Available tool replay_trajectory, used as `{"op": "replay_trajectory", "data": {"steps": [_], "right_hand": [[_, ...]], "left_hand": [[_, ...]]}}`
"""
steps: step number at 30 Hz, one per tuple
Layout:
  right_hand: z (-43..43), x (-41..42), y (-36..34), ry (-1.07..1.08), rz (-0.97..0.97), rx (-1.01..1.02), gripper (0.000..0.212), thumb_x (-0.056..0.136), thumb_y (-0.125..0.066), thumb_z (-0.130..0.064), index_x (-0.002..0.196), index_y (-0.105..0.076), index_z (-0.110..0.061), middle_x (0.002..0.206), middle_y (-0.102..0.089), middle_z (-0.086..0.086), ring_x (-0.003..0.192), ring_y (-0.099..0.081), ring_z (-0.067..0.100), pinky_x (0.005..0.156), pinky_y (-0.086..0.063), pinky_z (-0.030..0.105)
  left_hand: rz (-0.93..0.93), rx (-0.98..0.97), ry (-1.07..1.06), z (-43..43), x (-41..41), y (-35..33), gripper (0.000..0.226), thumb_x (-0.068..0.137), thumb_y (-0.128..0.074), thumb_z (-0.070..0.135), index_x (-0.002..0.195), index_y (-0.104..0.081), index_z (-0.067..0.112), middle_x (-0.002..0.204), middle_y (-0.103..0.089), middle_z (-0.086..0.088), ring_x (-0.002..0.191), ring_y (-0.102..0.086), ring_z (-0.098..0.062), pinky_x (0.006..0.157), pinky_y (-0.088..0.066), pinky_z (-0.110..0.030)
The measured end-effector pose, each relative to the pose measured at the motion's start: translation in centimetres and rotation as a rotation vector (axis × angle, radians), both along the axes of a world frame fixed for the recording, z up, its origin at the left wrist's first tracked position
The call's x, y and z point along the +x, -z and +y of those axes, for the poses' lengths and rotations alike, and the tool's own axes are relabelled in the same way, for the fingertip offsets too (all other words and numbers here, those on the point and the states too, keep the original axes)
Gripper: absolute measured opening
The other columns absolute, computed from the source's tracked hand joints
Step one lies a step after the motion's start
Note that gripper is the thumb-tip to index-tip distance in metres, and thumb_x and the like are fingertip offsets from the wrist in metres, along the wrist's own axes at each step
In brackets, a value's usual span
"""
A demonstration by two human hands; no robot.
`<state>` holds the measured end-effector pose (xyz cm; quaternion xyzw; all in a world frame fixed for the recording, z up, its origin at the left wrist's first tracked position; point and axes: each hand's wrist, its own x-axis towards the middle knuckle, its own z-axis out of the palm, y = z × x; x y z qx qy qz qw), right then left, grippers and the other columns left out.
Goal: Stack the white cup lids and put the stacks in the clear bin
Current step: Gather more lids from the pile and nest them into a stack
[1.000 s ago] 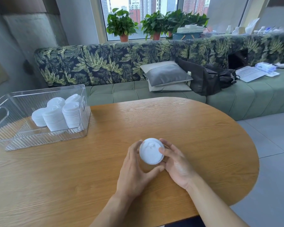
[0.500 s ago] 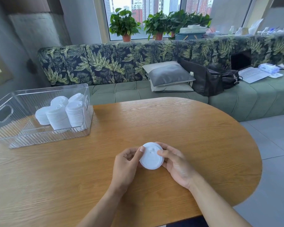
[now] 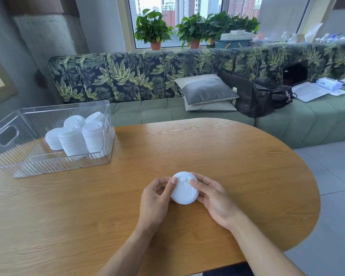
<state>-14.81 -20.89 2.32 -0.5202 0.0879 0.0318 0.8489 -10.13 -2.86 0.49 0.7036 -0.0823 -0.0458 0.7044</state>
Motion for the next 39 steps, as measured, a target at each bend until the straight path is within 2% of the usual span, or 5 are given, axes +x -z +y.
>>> {"op": "replay_trajectory", "data": {"steps": [6,13,17,31,39], "right_hand": [[0.3,0.2,0.1,0.102,0.022,0.008,0.057,0.079,-0.087,-0.024,0.13,-0.068,-0.007,0.127,-0.072,0.02,0.11,-0.07,0.026,0.091,-0.058,0.035],[1.9,0.3,-0.3,0.193,0.082,0.102,0.073,0.069,-0.092,-0.016,0.135,-0.061,-0.011,0.114,-0.074,0.014,0.098,-0.068,0.026,0.063,-0.051,0.032],[3.5,0.3,-0.2,0.163,0.086,0.066,0.071,0.066,-0.091,-0.024,0.131,-0.064,-0.014,0.119,-0.076,0.014,0.102,-0.074,0.025,0.079,-0.059,0.037],[14.5,2.9,-0.6,0.011,0.133,-0.098,0.045,0.085,-0.082,-0.02,0.125,-0.064,-0.014,0.108,-0.08,0.01,0.101,-0.076,0.026,0.085,-0.056,0.037],[23.2,6.3,-1.0,-0.029,0.174,-0.081,0.045,0.082,-0.083,-0.012,0.123,-0.065,-0.007,0.11,-0.076,0.022,0.089,-0.074,0.032,0.068,-0.055,0.037]], "left_hand": [[-0.063,0.059,-0.008,-0.1,-0.5,-0.2,0.055,0.083,-0.067,0.071,0.121,-0.07,0.031,0.117,-0.077,0.008,0.108,-0.072,-0.005,0.091,-0.06,-0.032],[-0.522,0.524,0.049,-0.8,-2.0,0.7,0.094,0.08,-0.075,0.062,0.158,-0.026,0.04,0.16,-0.028,0.025,0.148,-0.03,0.007,0.095,-0.038,-0.001],[-0.516,0.544,-0.022,0.2,-2.1,0.9,0.077,0.081,-0.071,0.061,0.147,-0.032,0.048,0.153,-0.033,0.026,0.145,-0.036,0.002,0.085,-0.038,0.002],[-0.358,0.647,-0.078,11.0,-0.5,0.2,0.06,0.077,-0.072,0.068,0.114,-0.028,0.049,0.124,-0.043,0.029,0.11,-0.053,0.004,0.07,-0.05,-0.016],[-0.266,0.789,-0.113,19.5,2.0,-1.1,0.061,0.074,-0.068,0.07,0.106,-0.026,0.039,0.111,-0.046,0.019,0.089,-0.056,-0.011,0.069,-0.047,-0.024]]}}
